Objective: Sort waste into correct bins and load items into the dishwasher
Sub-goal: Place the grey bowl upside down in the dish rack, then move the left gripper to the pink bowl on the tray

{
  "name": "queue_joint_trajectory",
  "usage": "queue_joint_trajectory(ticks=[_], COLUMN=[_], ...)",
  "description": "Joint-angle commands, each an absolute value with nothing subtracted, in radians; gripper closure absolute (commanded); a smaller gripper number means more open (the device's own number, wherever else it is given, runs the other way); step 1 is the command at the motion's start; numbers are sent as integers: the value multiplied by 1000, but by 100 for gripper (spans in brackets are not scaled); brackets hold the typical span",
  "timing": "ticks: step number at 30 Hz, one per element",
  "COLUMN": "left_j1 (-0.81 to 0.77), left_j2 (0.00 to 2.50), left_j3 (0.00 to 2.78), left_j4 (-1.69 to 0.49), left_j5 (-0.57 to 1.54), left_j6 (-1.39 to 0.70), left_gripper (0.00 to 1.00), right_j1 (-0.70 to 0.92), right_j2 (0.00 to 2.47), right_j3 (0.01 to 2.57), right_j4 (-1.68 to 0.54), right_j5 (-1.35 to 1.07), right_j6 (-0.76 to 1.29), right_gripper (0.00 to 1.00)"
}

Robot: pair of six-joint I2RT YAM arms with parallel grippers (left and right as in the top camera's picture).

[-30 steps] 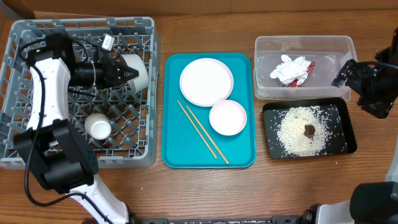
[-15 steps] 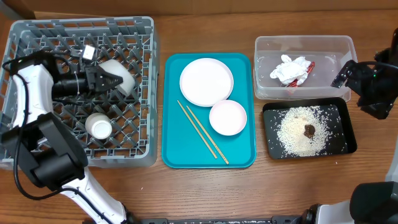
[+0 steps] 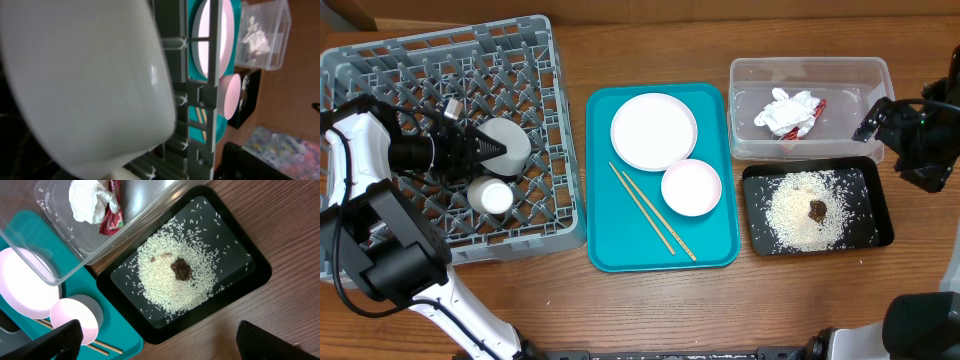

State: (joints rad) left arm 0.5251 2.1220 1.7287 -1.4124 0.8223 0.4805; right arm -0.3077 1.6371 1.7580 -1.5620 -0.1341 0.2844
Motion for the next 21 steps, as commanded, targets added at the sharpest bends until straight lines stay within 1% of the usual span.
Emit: queue_joint_trajectory(ticks=[1, 2, 8, 11, 14, 17, 21], left_j1=[524, 522, 496, 456, 381, 272, 107], left_j2=[2077, 2059, 1886, 1779, 1692, 1628, 1592], left_j3=[1733, 1733, 1733, 1733, 1733, 1733, 1733], left_j4=[-1407, -1406, -1393, -1377, -1356, -1355, -1346], left_j5=[778, 778, 778, 742, 618, 466, 374], left_j6=[483, 484, 488, 446, 358, 257, 171], left_gripper=[4, 0, 0, 0, 0, 0, 0], right_j1=[-310, -310, -310, -310, -310, -310, -310], right_j2=[1623, 1623, 1623, 1623, 1623, 1623, 1623], right_j3=[1785, 1785, 1785, 1785, 1785, 1785, 1785], right_j4=[-1560, -1561, -1565, -1573, -1574, -1575, -1578], right_j5=[-140, -140, -140, -140, -140, -140, -139], right_j6=[285, 285, 285, 285, 285, 285, 285], right_gripper=[0, 0, 0, 0, 0, 0, 0])
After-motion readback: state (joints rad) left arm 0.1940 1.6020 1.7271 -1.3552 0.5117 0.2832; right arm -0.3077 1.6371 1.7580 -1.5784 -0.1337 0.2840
